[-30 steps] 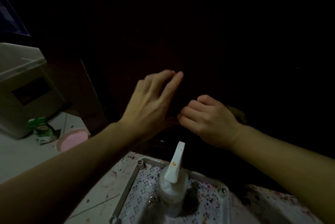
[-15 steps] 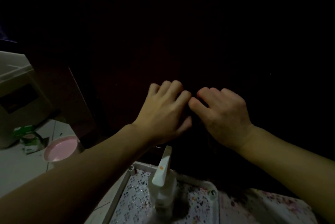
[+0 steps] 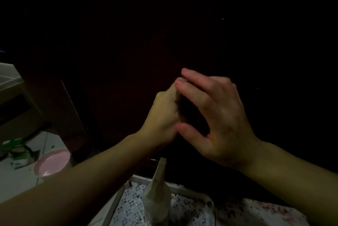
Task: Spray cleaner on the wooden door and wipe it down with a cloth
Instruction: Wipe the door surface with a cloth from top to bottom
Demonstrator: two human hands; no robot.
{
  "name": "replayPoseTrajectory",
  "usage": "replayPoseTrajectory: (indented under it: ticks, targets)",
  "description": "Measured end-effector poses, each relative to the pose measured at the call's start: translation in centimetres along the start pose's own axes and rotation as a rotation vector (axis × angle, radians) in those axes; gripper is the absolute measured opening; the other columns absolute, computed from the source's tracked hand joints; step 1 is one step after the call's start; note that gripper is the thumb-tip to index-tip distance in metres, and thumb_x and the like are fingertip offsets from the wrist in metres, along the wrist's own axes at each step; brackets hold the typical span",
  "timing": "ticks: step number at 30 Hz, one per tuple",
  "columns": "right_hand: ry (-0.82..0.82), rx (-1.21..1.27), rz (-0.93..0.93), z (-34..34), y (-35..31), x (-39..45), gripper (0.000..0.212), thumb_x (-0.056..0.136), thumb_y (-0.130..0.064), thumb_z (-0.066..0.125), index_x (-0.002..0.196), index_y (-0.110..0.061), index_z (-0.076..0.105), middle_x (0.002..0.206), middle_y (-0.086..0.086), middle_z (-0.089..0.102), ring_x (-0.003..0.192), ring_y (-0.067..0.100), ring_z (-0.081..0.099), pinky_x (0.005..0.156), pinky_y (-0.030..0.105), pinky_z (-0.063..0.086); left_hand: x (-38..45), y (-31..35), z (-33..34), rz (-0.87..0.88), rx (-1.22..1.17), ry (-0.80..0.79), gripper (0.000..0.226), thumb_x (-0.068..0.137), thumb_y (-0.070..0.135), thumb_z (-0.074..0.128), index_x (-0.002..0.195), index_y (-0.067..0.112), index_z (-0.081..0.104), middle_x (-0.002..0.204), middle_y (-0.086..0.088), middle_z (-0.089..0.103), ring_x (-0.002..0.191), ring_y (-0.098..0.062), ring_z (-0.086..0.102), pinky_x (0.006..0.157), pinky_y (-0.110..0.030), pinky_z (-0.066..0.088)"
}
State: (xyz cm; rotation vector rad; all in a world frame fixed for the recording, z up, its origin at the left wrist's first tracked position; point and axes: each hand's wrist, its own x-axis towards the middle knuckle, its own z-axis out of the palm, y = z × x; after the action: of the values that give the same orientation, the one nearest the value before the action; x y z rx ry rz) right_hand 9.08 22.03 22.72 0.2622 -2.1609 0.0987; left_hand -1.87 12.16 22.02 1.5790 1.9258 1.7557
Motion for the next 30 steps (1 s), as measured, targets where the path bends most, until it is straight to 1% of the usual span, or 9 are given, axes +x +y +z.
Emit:
replayPoseTrajectory:
  ticks: [4, 7, 10, 13, 17, 19, 21, 26, 30]
  targets:
    - [-0.013, -0.061, 0.016, -0.4, 0.5, -0.7, 0.054, 0.096, -0.053, 0.039, 0.142, -0.026, 0.029, 0.143, 0.009, 0.029, 0.119, 0.029, 0.045, 0.086, 0.046, 0.049, 0.1, 1.3, 0.2, 0.003, -0.09, -0.086, 0.011, 0.086, 0.029, 0.056, 0.092, 0.021, 0.06, 0.079, 0.003, 0.065, 0.071, -0.014, 0.065, 0.059, -0.027, 0.05]
    - [0.075, 0.146, 0.112, -1.4, 0.2, 0.1, 0.044, 0.096, -0.038, 0.049, 0.134, -0.019, 0.036, 0.128, 0.009, 0.043, 0.11, 0.013, 0.052, 0.084, 0.023, 0.052, 0.5, 1.8, -0.6, 0.002, -0.108, -0.077, 0.015, 0.088, 0.022, 0.051, 0.091, 0.032, 0.062, 0.087, 0.006, 0.067, 0.086, -0.017, 0.066, 0.073, -0.035, 0.052]
    - [0.194, 0.236, 0.196, -2.3, -0.9, 1.2, 0.037, 0.088, -0.02, 0.062, 0.12, -0.013, 0.045, 0.113, 0.004, 0.05, 0.098, 0.005, 0.054, 0.082, 0.008, 0.044, 0.3, 2.4, -2.1, 0.083, 0.066, -0.132, 0.017, 0.093, 0.04, 0.041, 0.098, 0.033, 0.056, 0.091, 0.01, 0.064, 0.086, -0.008, 0.063, 0.073, -0.026, 0.051]
    - [0.382, 0.132, 0.298, -3.7, -1.1, 3.4, 0.031, 0.083, -0.006, 0.064, 0.113, -0.001, 0.055, 0.108, 0.013, 0.054, 0.097, 0.01, 0.053, 0.084, 0.007, 0.039, -0.3, 1.5, -4.2, 0.114, 0.28, -0.03, 0.045, 0.086, 0.057, 0.036, 0.112, 0.023, 0.051, 0.105, 0.003, 0.06, 0.092, -0.009, 0.06, 0.072, -0.024, 0.049]
    - [0.56, -0.161, 0.254, -4.5, 1.2, 7.0, 0.026, 0.085, -0.008, 0.061, 0.109, 0.004, 0.062, 0.113, 0.026, 0.055, 0.102, 0.016, 0.051, 0.085, 0.001, 0.035, -0.7, -0.7, -5.9, 0.107, 0.608, 0.231, 0.051, 0.086, 0.057, 0.041, 0.12, 0.019, 0.048, 0.116, 0.005, 0.044, 0.095, -0.005, 0.05, 0.075, -0.015, 0.043]
    - [0.543, -0.327, 0.157, -3.3, 2.6, 7.7, 0.02, 0.091, -0.016, 0.058, 0.107, -0.006, 0.067, 0.114, 0.02, 0.057, 0.102, 0.023, 0.056, 0.082, 0.018, 0.049, -0.5, -1.7, -6.3, 0.105, 0.7, 0.306, 0.056, 0.085, 0.055, 0.047, 0.124, 0.014, 0.047, 0.12, -0.001, 0.04, 0.105, -0.009, 0.047, 0.078, -0.013, 0.041]
    - [0.52, -0.482, 0.034, -1.3, 3.8, 7.5, 0.015, 0.097, -0.021, 0.056, 0.103, -0.014, 0.068, 0.111, 0.011, 0.06, 0.092, 0.027, 0.06, 0.069, 0.032, 0.05, -0.2, -2.1, -6.1, 0.091, 0.758, 0.339, 0.059, 0.083, 0.053, 0.055, 0.125, 0.013, 0.046, 0.125, -0.008, 0.039, 0.11, -0.015, 0.045, 0.077, -0.015, 0.04]
    - [0.369, -0.545, -0.25, 1.9, 4.9, 3.9, 0.008, 0.09, -0.016, 0.069, 0.092, -0.014, 0.076, 0.093, 0.012, 0.072, 0.068, 0.027, 0.061, 0.054, 0.033, 0.043, 0.4, -2.7, -5.5, 0.097, 0.83, 0.362, 0.061, 0.077, 0.052, 0.061, 0.123, 0.015, 0.045, 0.125, -0.012, 0.037, 0.11, -0.014, 0.037, 0.071, -0.012, 0.033]
    - [0.178, -0.474, -0.297, 2.5, 5.0, 1.1, 0.007, 0.088, -0.013, 0.069, 0.092, -0.014, 0.075, 0.094, 0.011, 0.071, 0.067, 0.024, 0.059, 0.052, 0.031, 0.043, 0.5, -2.9, -5.5, 0.108, 0.837, 0.374, 0.058, 0.076, 0.051, 0.062, 0.118, 0.016, 0.044, 0.122, -0.013, 0.037, 0.108, -0.015, 0.037, 0.068, -0.023, 0.041]
